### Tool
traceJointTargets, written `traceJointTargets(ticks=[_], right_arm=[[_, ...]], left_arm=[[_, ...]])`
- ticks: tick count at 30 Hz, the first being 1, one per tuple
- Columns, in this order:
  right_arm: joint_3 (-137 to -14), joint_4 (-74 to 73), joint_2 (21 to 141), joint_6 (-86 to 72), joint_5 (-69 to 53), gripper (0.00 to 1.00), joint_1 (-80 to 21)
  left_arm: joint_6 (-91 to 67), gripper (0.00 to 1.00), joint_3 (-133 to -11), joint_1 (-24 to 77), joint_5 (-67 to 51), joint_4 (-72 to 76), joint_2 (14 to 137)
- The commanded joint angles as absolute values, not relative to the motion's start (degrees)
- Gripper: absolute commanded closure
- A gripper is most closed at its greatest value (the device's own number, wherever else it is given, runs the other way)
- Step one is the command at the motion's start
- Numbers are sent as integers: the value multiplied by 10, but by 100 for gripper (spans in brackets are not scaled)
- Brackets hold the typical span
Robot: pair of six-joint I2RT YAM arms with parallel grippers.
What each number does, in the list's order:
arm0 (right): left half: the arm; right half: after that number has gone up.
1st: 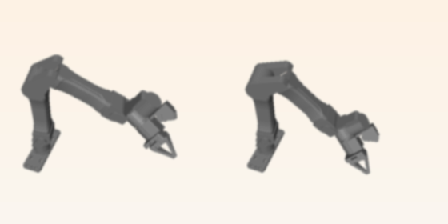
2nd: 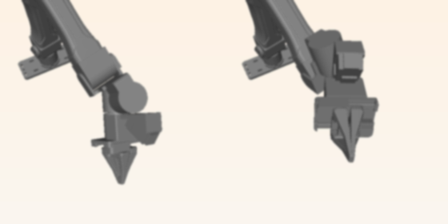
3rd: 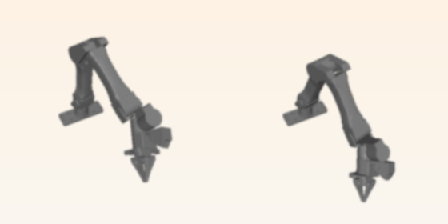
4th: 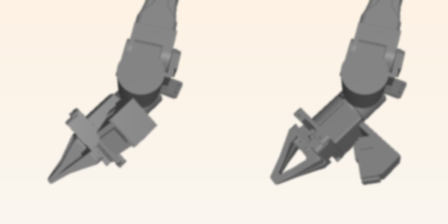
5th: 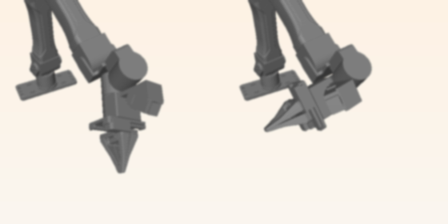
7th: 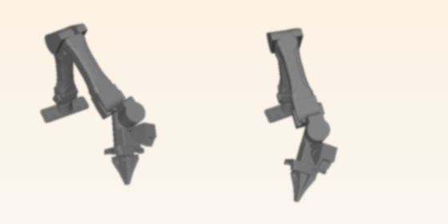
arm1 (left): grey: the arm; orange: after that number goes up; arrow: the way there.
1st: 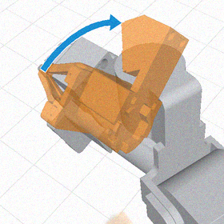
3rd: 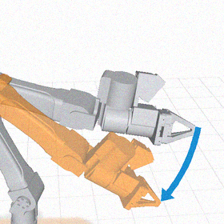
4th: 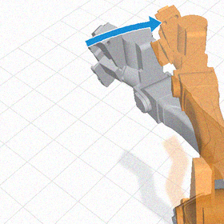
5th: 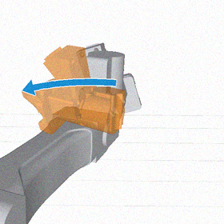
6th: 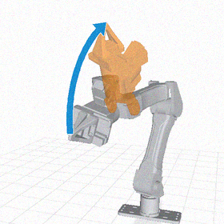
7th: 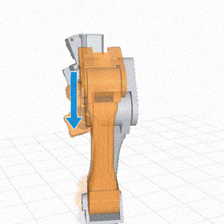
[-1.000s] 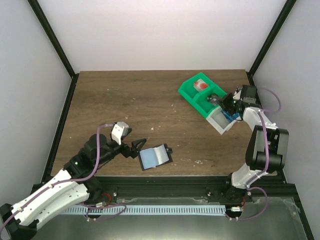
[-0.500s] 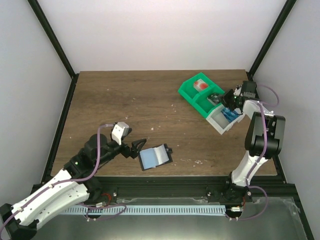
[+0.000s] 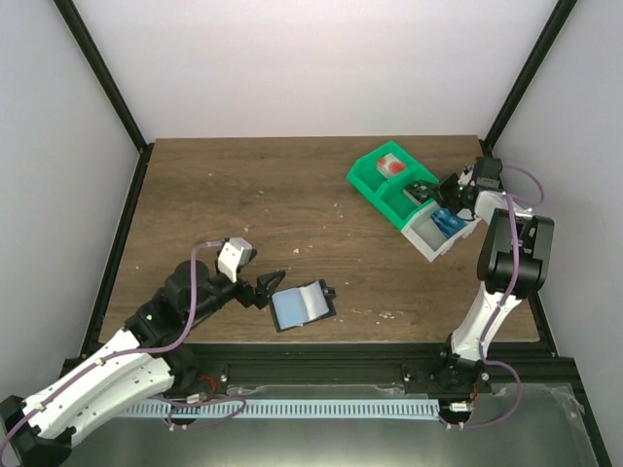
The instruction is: Take the credit cards out of the card holder
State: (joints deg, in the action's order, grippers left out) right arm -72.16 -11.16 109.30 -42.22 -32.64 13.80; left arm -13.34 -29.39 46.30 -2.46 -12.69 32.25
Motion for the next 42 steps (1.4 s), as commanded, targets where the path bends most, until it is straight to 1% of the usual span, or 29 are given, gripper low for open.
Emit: traceJointTargets(ticks=[1,4,8,11,12,17,22,26,32,37,38,40,41,42], right_arm=[[-746,-104,1107,-423,-328,98,146],[-752,-102,1116,-431,-335,92,146],[-752,-107,1116,-438,-333,87,147],[-753,-114,1105,-438,-320,75,146],[-755,-121,1102,-442,-310,73,146],[-766,-169,1089,-468,-275,72,146],[-753,-163,1064,-469,-302,70,146],[-747,-177,1032,-457,-317,69,137],[-715,-209,939,-410,-313,63,88],[-638,-210,836,-383,-327,57,43],[-622,-208,812,-377,-339,50,34],[-589,-204,767,-365,-352,30,14],[-574,-205,743,-362,-356,19,6],[-559,-205,721,-361,-361,3,-2]], left_arm=[[-127,0,-287,461,-27,-126,323],[-127,0,-287,461,-29,-126,322],[-127,0,-286,461,-24,-125,316],[-127,0,-285,461,-25,-123,313],[-127,0,-284,460,-28,-122,313],[-128,0,-283,461,-36,-119,314],[-134,0,-282,460,-24,-120,315],[-161,0,-280,460,9,-120,321],[-216,0,-293,460,68,-128,342],[-277,0,-315,460,46,-136,348],[-288,0,-320,460,47,-137,349],[-320,0,-331,459,69,-148,353],[-332,0,-339,459,81,-156,356],[-340,0,-349,459,91,-165,359]])
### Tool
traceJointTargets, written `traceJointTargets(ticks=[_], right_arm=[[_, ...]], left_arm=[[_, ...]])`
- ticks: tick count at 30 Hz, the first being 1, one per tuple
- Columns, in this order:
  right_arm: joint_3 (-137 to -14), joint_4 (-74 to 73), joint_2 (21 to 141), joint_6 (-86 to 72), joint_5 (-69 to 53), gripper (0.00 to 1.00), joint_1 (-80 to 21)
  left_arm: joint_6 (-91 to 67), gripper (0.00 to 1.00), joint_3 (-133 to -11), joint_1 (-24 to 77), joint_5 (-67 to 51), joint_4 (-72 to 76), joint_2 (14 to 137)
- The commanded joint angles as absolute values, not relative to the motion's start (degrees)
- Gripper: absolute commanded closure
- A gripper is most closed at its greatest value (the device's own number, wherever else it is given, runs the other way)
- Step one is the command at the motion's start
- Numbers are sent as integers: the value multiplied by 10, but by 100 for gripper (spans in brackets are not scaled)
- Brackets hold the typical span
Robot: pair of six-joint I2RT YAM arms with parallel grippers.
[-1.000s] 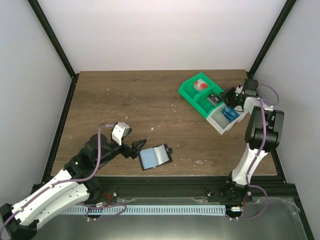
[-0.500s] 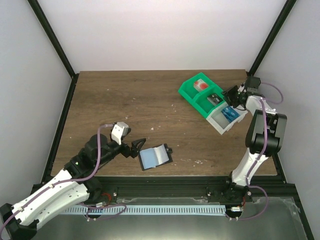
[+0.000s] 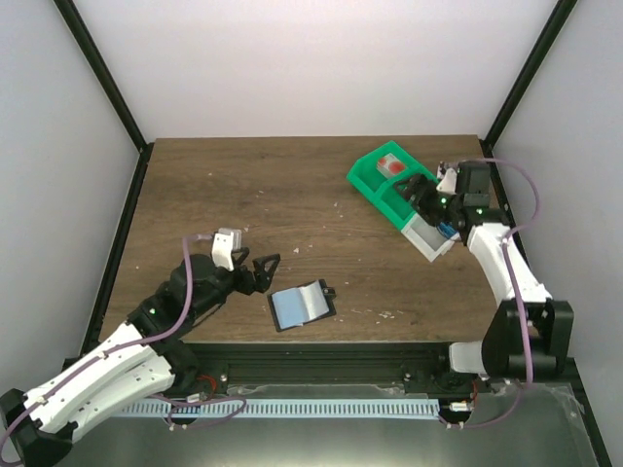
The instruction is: Take the credit cards out of the card holder
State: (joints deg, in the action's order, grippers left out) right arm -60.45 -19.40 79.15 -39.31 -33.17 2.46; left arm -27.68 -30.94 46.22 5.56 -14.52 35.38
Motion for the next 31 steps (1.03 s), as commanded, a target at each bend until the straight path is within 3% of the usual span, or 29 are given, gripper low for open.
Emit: traceJointTargets(ticks=[1,15,31], right_arm=[[-545,-205,698,-358,-369,1,-8],[-407,-250,377,-313,-461,0,-29],[-398,-297,327,-310,-493,0,-30]], left_arm=[[-345,0,-359,459,97,-171,361],[-337,0,-411,459,100,-182,319],[-363,0,-369,459,99,-208,265]])
